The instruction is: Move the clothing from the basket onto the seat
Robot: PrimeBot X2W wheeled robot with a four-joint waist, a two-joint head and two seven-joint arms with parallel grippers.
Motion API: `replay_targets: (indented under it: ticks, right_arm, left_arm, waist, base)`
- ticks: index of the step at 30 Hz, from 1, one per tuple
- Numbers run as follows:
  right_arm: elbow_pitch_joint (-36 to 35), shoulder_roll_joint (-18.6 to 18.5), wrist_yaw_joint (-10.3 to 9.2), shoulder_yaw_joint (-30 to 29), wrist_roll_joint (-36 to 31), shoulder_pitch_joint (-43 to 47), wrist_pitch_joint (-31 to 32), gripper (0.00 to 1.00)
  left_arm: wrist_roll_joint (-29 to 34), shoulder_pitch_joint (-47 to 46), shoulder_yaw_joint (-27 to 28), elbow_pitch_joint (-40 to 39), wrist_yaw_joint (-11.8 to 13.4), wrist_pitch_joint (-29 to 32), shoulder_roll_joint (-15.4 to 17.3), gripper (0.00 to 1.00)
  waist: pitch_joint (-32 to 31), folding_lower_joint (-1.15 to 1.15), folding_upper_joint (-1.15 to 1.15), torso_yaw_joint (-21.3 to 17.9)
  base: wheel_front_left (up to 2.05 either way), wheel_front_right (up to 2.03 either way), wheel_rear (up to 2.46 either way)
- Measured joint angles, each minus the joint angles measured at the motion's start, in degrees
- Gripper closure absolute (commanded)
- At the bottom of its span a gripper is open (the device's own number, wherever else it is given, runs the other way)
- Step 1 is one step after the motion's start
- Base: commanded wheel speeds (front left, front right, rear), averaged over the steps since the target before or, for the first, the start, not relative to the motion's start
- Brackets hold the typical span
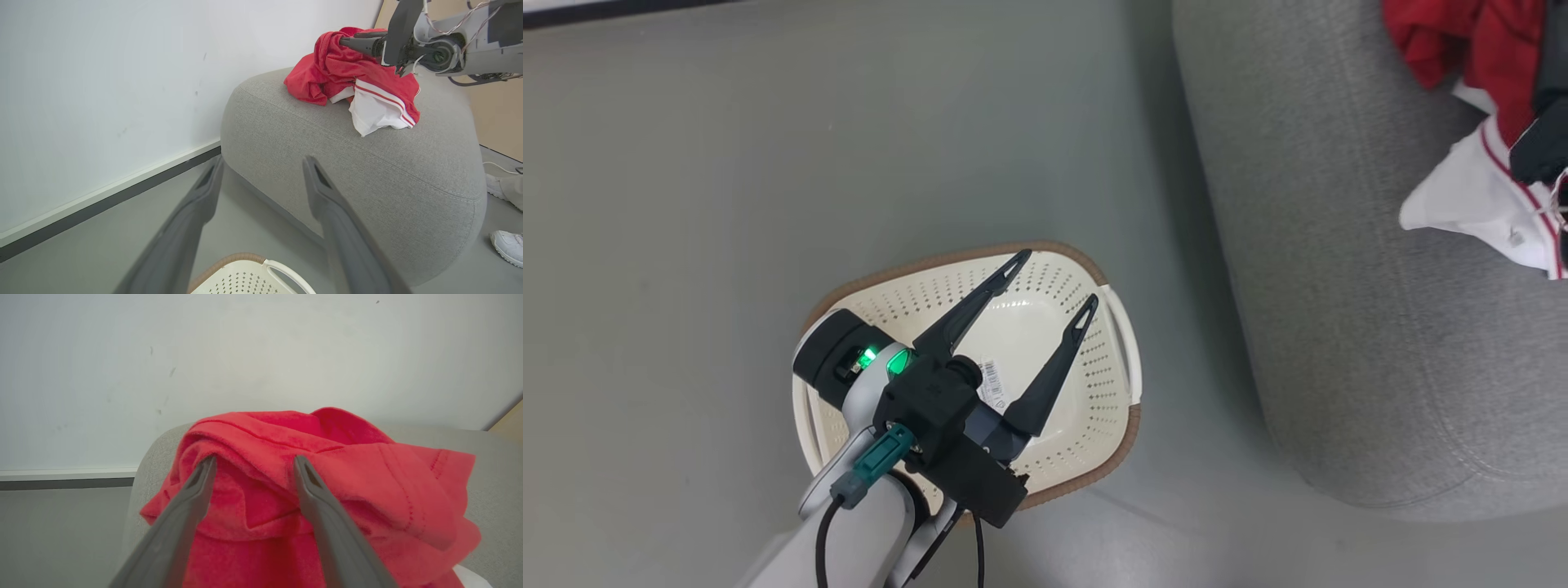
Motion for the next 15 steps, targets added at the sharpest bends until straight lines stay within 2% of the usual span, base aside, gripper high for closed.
replay_targets:
  ticks: [11, 15]
  right_arm:
    - [0.74, 2.08, 2.14, 1.03, -0.68, 5.18, -1.53, 0.00]
    - [-0.46, 3.89, 2.82, 1.31, -0.67, 7.69, -1.58, 0.00]
  left_arm:
    - [-1.31, 0.35, 0.35, 5.04, -0.07, -2.68, -1.62, 0.00]
    - [-1.92, 1.14, 1.40, 7.35, 0.01, -3.77, -2.12, 0.00]
  waist:
    - [-5.20, 0.00, 0.00, -2.33]
    - [-8.64, -0.01, -0.01, -2.56]
  base:
    - [0.00, 0.00, 0.00]
    - [0.00, 0.00, 0.00]
